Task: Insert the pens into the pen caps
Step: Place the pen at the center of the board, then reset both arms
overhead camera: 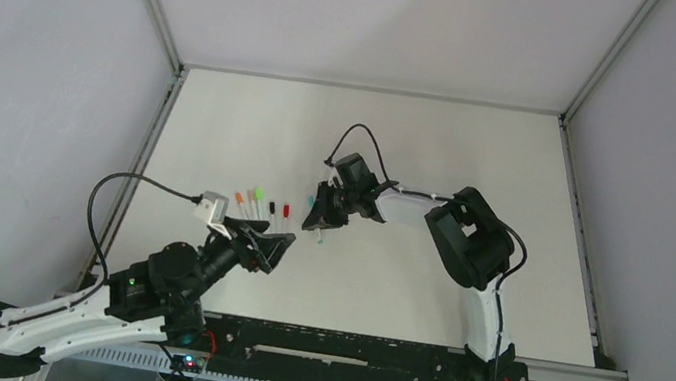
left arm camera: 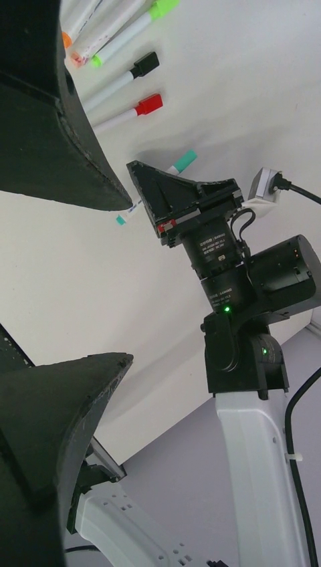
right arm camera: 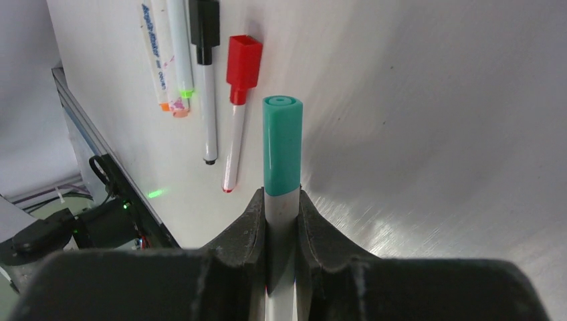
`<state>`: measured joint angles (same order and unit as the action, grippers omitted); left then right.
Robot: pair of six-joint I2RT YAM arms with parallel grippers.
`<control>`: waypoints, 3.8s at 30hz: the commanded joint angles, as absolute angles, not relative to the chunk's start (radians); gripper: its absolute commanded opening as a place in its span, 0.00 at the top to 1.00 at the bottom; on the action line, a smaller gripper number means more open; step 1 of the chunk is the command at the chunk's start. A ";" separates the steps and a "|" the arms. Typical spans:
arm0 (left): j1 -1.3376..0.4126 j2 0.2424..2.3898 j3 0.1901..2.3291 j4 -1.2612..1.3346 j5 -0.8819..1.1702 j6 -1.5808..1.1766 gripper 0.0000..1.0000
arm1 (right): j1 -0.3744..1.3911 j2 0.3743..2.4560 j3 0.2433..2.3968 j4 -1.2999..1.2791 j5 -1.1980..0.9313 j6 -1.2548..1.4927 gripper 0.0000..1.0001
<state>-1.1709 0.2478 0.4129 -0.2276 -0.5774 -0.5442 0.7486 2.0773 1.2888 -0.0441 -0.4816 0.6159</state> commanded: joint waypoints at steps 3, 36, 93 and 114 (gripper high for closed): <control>-1.167 0.271 0.396 -0.206 -0.580 -0.579 0.19 | 0.752 2.108 1.350 -0.043 -0.507 0.658 0.76; -0.624 0.536 0.856 -0.246 -0.026 -0.483 0.00 | -0.032 0.933 1.291 -0.516 -0.613 -0.138 0.00; -0.348 0.617 1.374 -0.670 0.171 -0.291 0.00 | -0.114 0.904 1.686 -0.609 -0.440 0.046 0.00; -0.349 0.604 1.319 -0.646 0.183 -0.305 0.00 | -0.115 0.904 1.664 -0.600 -0.445 0.044 0.00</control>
